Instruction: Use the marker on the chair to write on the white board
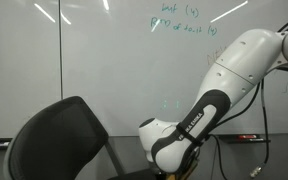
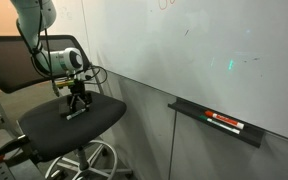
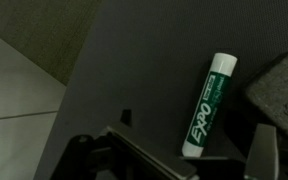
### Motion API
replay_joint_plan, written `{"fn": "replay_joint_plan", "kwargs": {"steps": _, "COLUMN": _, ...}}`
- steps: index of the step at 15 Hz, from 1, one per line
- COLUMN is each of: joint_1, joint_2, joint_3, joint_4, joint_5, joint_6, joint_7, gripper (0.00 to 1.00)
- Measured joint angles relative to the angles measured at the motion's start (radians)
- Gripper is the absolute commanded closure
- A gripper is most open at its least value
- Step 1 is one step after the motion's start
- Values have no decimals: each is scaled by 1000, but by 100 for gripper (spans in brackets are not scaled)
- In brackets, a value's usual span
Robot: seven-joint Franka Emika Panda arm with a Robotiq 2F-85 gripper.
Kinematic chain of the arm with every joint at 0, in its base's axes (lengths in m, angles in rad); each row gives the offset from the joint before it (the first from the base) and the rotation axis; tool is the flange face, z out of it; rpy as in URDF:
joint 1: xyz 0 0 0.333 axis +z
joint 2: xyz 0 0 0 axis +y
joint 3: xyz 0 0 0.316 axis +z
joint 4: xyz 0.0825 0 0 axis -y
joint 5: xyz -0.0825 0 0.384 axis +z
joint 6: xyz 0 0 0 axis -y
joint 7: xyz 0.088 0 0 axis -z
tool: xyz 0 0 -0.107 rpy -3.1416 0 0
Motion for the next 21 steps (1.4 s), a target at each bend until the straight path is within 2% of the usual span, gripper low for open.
{"fn": "replay_joint_plan", "kwargs": {"steps": 1, "joint_1": 3, "joint_2": 0, "joint_3": 0, "joint_4": 0, "joint_5": 1, "joint_6": -3, "joint_7": 0, "gripper": 44}}
{"fn": "replay_joint_plan", "kwargs": {"steps": 3, "joint_1": 5, "joint_2": 0, "joint_3": 1, "joint_4": 0, "joint_5": 1, "joint_6": -11, "joint_7": 0, "gripper": 57}}
{"fn": "replay_joint_plan", "kwargs": {"steps": 6, "joint_1": 5, "joint_2": 0, "joint_3": 1, "joint_4": 0, "joint_5": 3, "joint_6": -24, "joint_7": -5, "gripper": 82}}
{"fn": "replay_joint_plan", "kwargs": {"steps": 8, "joint_1": 5, "joint_2": 0, "joint_3": 1, "joint_4": -1, "joint_5": 7, "joint_6": -29, "joint_7": -15, "gripper": 93}}
{"fn": "replay_joint_plan", "kwargs": {"steps": 9, "joint_1": 5, "joint_2": 0, "joint_3": 1, "joint_4": -1, "joint_5": 10, "joint_6": -31, "joint_7": -20, "gripper": 95}}
{"fn": "replay_joint_plan", "kwargs": {"steps": 11, "joint_1": 4, "joint_2": 0, "joint_3": 1, "joint_4": -1, "joint_5": 14, "joint_6": -36, "joint_7": -29, "gripper": 91}}
{"fn": "replay_joint_plan", "kwargs": {"steps": 21, "joint_1": -11, "joint_2": -19, "joint_3": 16, "joint_4": 17, "joint_5": 49, "joint_6": -73, "joint_7": -100, "gripper": 92}}
